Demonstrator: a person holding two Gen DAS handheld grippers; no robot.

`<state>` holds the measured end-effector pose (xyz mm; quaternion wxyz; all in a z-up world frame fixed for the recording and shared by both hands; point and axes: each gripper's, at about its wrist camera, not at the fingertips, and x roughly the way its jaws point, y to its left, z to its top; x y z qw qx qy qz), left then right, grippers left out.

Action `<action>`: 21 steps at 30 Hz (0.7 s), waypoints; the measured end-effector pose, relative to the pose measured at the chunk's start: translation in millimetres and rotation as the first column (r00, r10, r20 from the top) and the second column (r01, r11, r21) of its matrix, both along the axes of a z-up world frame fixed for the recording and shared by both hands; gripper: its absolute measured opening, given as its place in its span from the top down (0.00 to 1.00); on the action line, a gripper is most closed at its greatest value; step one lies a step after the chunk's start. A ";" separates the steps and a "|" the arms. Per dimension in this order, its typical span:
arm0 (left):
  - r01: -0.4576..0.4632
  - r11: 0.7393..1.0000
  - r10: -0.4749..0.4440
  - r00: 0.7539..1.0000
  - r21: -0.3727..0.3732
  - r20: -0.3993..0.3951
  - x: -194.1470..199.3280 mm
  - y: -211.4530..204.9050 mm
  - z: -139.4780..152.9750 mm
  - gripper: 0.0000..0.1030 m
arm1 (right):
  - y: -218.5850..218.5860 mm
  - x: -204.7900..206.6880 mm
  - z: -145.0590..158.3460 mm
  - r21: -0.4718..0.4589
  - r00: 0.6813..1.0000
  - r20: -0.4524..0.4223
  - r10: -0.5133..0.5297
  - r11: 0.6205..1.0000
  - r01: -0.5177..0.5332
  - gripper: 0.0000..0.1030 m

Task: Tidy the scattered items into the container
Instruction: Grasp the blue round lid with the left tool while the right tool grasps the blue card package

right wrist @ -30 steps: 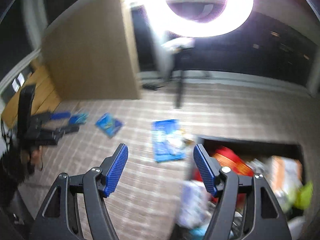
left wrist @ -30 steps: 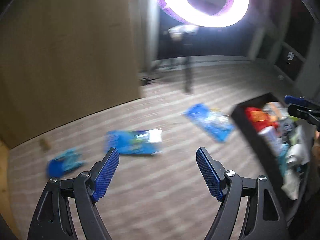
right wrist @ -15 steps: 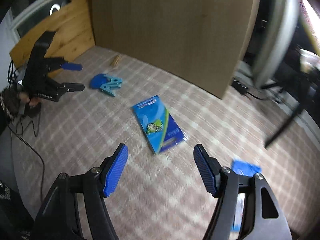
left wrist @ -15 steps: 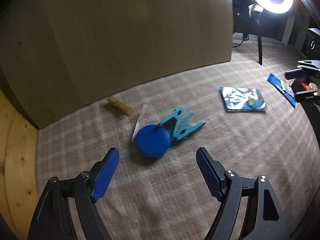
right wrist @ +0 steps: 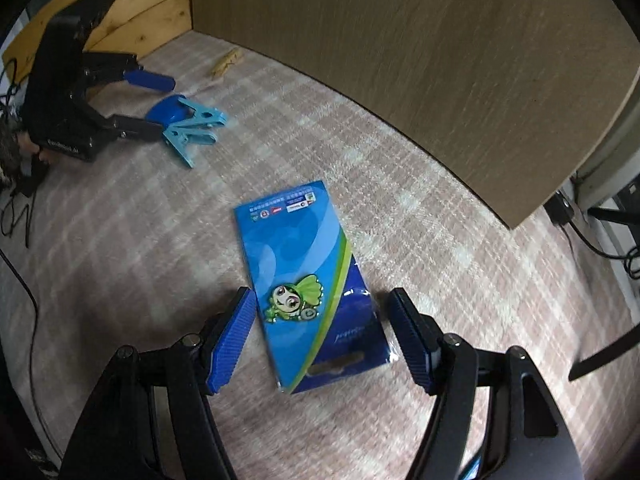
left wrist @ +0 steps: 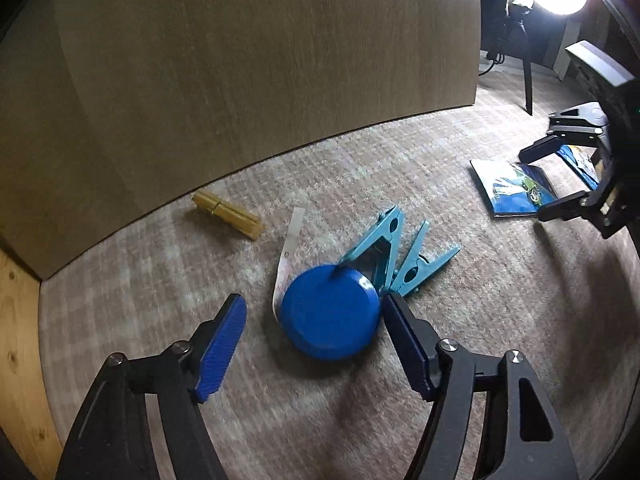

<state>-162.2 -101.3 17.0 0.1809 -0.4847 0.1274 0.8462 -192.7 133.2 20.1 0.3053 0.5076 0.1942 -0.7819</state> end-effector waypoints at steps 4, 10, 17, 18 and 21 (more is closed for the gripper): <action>0.039 0.999 -0.039 0.999 0.008 0.007 -1.0 4.4 -0.7 0.40 | 0.1 -5.3 0.1 -0.009 1.000 0.010 0.009 1.000 -0.008 0.33; 0.060 0.998 -0.060 0.998 0.024 0.023 2.8 9.5 -5.4 0.53 | 4.8 -5.9 3.3 -0.025 0.999 0.038 0.017 1.000 -0.016 0.47; 0.072 0.997 -0.073 0.997 0.033 0.021 9.1 12.7 -7.3 0.54 | 6.9 -3.8 4.8 -0.041 0.997 0.075 0.000 0.999 0.003 0.52; 0.073 0.997 -0.074 0.997 0.034 0.023 10.3 13.0 -7.3 0.54 | 7.4 -3.9 5.2 -0.051 0.996 0.085 -0.008 0.999 0.012 0.52; 0.066 0.996 -0.068 0.997 0.056 0.031 15.1 11.2 -7.6 0.54 | 12.4 -3.8 9.6 -0.115 0.992 0.120 -0.041 0.992 0.055 0.74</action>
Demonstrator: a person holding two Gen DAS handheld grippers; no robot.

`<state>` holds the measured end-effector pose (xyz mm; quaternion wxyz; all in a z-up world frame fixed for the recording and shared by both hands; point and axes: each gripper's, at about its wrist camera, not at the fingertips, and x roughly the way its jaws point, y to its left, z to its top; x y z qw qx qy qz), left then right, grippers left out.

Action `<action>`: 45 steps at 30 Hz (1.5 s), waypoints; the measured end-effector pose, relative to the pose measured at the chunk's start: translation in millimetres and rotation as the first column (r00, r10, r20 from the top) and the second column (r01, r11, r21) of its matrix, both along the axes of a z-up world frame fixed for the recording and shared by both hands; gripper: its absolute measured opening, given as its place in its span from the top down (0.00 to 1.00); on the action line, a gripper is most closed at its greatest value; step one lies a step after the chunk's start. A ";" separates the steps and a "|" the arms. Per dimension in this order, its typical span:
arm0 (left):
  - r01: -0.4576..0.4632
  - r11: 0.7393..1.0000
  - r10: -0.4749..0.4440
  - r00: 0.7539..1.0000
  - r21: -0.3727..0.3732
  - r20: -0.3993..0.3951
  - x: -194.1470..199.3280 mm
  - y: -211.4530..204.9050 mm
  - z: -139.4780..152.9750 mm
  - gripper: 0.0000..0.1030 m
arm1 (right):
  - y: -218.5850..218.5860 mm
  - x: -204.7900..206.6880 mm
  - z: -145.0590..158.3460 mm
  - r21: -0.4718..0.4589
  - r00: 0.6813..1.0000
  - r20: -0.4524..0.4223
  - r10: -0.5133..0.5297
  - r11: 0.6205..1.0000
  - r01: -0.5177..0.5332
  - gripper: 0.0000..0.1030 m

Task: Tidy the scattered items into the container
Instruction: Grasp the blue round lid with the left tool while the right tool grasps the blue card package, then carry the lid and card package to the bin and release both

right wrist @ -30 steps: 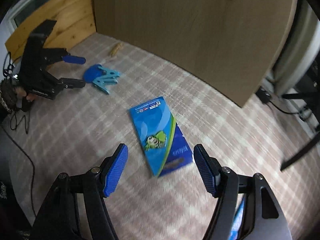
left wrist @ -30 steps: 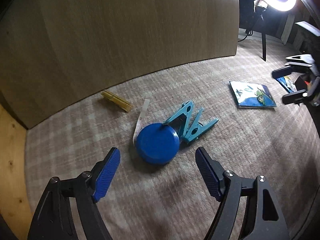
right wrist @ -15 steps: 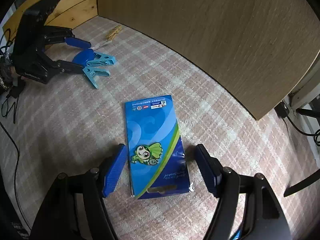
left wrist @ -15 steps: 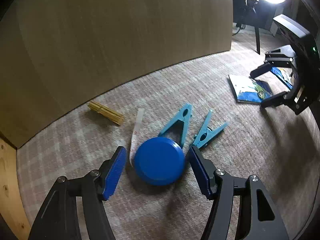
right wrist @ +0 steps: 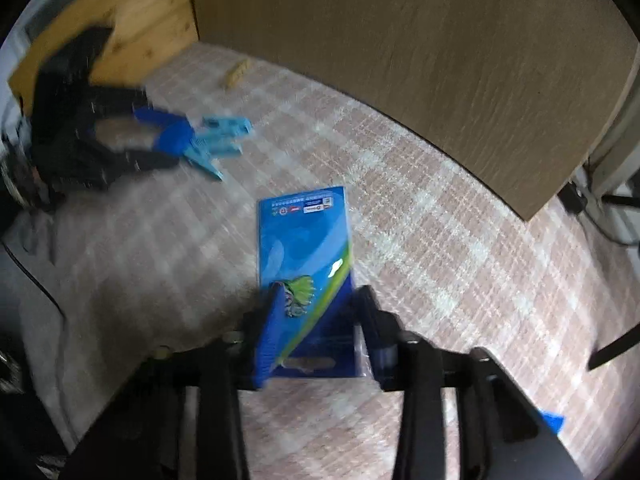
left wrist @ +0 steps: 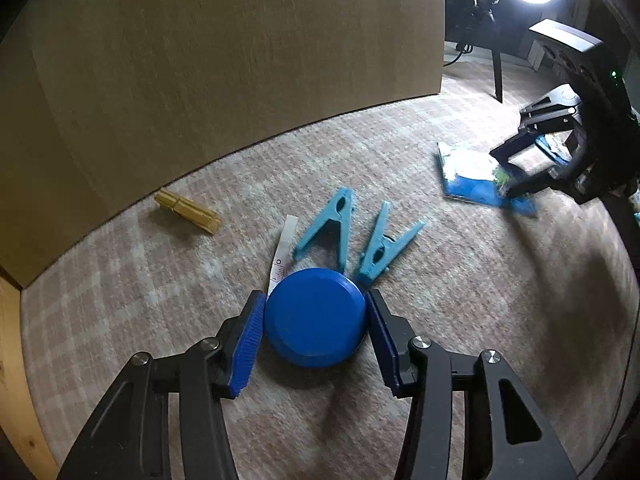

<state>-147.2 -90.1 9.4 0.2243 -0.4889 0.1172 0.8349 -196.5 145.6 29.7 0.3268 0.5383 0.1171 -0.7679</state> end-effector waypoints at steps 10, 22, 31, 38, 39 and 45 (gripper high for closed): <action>-0.022 1.000 0.022 1.000 0.006 0.001 8.3 -2.2 -2.4 0.54 | -6.9 1.0 6.1 0.059 0.998 -0.046 -0.046 0.997 0.049 0.35; -0.037 0.999 0.037 0.999 0.025 0.000 8.3 0.4 -5.6 0.54 | -40.4 6.5 -6.4 0.201 1.000 -0.020 -0.016 0.979 0.020 0.47; -0.062 0.996 0.064 0.998 0.069 -0.020 23.4 -0.5 5.8 0.54 | -16.2 31.3 2.8 0.163 0.997 0.008 -0.081 0.984 0.078 0.48; -0.088 0.993 0.090 0.995 0.076 -0.030 38.3 -5.8 17.0 0.54 | 19.5 54.8 37.8 0.045 0.979 -0.024 -0.204 0.978 0.205 0.48; -0.091 0.993 0.094 0.995 0.079 -0.035 43.8 -3.5 22.5 0.54 | 25.6 59.9 46.9 0.021 0.974 -0.036 -0.225 0.974 0.226 0.48; -0.068 0.993 0.077 0.993 0.096 -0.087 59.6 19.0 50.4 0.54 | 38.7 78.3 58.7 -0.071 0.930 -0.059 -0.363 0.931 0.359 0.48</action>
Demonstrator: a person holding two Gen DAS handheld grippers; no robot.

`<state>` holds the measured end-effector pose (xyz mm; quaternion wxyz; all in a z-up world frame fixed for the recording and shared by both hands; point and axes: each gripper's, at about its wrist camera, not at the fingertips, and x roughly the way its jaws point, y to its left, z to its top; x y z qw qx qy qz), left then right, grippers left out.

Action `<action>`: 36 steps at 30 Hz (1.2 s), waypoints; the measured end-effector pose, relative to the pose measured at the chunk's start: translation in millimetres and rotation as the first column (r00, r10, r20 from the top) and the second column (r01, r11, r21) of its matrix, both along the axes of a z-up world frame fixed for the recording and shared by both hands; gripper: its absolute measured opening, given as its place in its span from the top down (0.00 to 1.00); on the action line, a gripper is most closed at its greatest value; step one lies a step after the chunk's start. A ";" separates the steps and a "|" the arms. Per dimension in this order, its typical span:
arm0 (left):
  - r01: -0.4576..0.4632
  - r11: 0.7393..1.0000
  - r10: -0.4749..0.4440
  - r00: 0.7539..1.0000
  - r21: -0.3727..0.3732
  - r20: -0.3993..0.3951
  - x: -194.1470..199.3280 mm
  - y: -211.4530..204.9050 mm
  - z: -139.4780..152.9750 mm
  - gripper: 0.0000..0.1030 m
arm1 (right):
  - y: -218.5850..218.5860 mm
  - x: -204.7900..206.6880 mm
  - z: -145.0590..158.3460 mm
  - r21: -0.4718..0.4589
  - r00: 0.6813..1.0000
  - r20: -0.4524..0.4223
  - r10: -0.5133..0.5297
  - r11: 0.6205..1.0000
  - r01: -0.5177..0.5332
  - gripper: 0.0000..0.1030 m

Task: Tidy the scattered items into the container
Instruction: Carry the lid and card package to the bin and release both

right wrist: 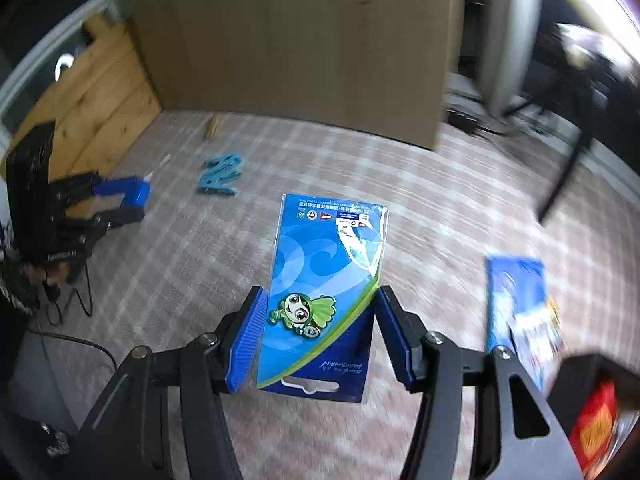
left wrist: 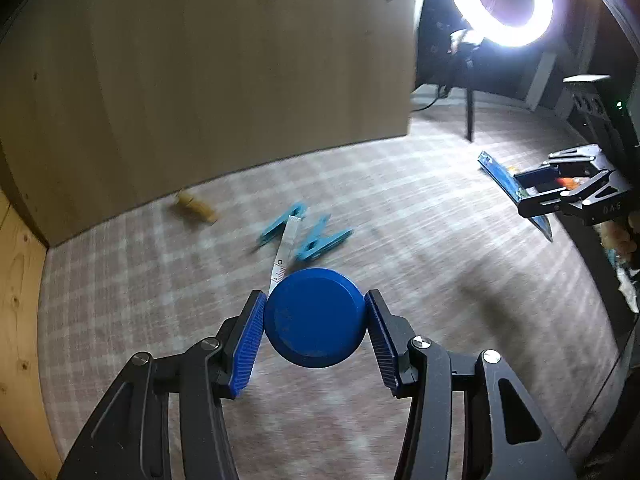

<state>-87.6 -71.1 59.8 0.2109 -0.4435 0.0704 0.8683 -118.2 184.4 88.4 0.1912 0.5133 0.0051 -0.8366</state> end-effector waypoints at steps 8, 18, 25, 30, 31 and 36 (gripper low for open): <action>0.135 0.990 -0.132 0.989 0.039 -0.063 20.1 78.1 33.5 0.54 | 70.5 60.2 25.4 -0.050 0.976 -0.073 -0.207 0.978 0.204 0.47; 0.402 0.908 -0.386 0.913 0.123 -0.133 57.0 233.1 72.4 0.54 | 207.9 162.0 53.7 -0.041 0.859 -0.128 -0.495 0.868 0.494 0.47; 0.559 0.812 -0.535 0.827 0.164 -0.173 86.9 340.9 97.3 0.54 | 276.4 218.2 66.6 -0.039 0.754 -0.157 -0.638 0.767 0.640 0.47; 0.605 0.779 -0.575 0.795 0.166 -0.193 104.4 394.0 108.0 0.50 | 298.2 235.9 71.9 -0.040 0.704 -0.182 -0.686 0.720 0.692 0.42; 0.609 0.776 -0.581 0.792 0.166 -0.186 106.0 402.8 108.4 0.37 | 301.4 237.9 73.1 -0.040 0.692 -0.187 -0.697 0.709 0.704 0.34; 0.610 0.779 -0.584 0.790 0.146 -0.188 109.8 419.4 108.7 0.25 | 315.0 248.1 78.9 -0.082 0.639 -0.206 -0.741 0.664 0.743 0.25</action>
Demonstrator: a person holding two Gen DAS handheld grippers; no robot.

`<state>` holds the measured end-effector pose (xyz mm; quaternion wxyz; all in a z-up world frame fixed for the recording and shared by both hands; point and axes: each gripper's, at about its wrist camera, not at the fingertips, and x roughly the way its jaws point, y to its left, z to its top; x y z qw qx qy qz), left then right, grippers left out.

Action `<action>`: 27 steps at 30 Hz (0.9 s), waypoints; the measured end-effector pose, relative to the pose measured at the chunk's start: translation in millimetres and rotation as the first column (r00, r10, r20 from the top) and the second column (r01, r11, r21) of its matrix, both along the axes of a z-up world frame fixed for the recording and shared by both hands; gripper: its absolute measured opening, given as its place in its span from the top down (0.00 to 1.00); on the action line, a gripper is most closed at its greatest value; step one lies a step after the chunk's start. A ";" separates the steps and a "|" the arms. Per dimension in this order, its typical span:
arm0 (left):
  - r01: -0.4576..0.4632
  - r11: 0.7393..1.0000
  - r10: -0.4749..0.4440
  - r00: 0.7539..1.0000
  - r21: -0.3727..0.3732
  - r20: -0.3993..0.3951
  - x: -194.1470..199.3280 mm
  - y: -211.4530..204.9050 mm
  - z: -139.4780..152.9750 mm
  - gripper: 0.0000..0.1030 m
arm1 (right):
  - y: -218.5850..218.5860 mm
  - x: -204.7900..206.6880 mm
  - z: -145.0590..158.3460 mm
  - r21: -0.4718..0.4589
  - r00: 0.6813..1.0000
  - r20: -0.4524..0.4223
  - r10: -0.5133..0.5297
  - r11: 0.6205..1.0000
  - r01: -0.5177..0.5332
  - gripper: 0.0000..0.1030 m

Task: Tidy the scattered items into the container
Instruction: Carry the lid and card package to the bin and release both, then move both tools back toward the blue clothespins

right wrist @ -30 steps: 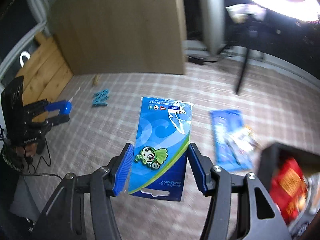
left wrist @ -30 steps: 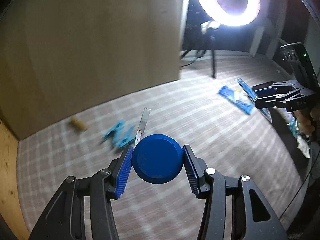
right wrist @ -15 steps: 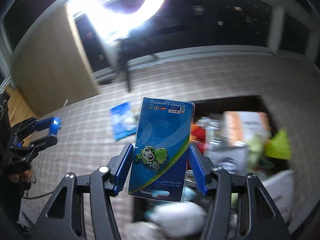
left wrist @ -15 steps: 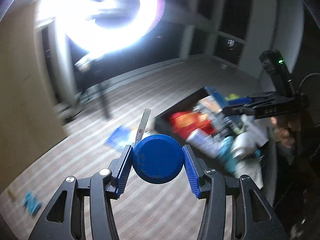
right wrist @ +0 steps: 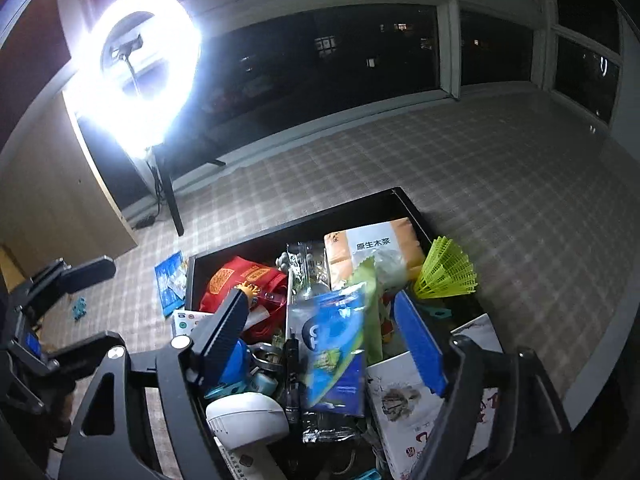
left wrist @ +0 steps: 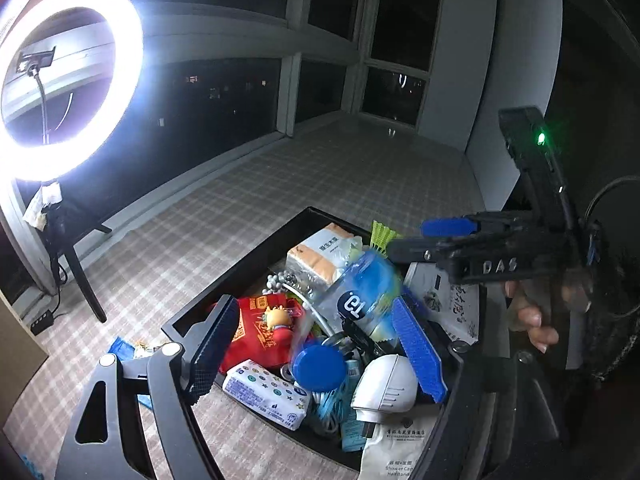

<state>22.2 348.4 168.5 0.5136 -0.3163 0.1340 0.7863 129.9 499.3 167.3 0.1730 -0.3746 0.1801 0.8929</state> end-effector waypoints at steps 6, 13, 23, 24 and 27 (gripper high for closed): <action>-0.028 1.000 0.028 1.000 -0.011 -0.005 -4.3 -12.8 -3.1 0.25 | -5.1 -4.1 -1.7 -0.001 1.000 -0.008 0.014 1.000 -0.014 0.25; -0.115 0.993 0.115 0.993 -0.024 0.005 -20.3 -45.0 -12.6 0.26 | -37.7 -28.2 -1.5 0.043 0.989 -0.025 0.146 0.988 -0.145 0.25; -0.365 0.925 0.368 0.930 -0.103 0.013 -66.8 -179.2 -48.6 0.27 | -118.6 -91.1 -12.4 0.150 0.911 0.040 0.411 0.899 -0.412 0.25; -0.402 0.908 0.406 0.914 -0.117 0.012 -72.9 -201.1 -53.6 0.29 | -129.6 -100.4 -12.7 0.145 0.896 0.046 0.442 0.884 -0.443 0.25; -0.492 0.854 0.499 0.867 -0.169 -0.004 -89.7 -259.6 -67.4 0.31 | -166.3 -129.1 -15.0 0.099 0.819 0.048 0.572 0.813 -0.574 0.25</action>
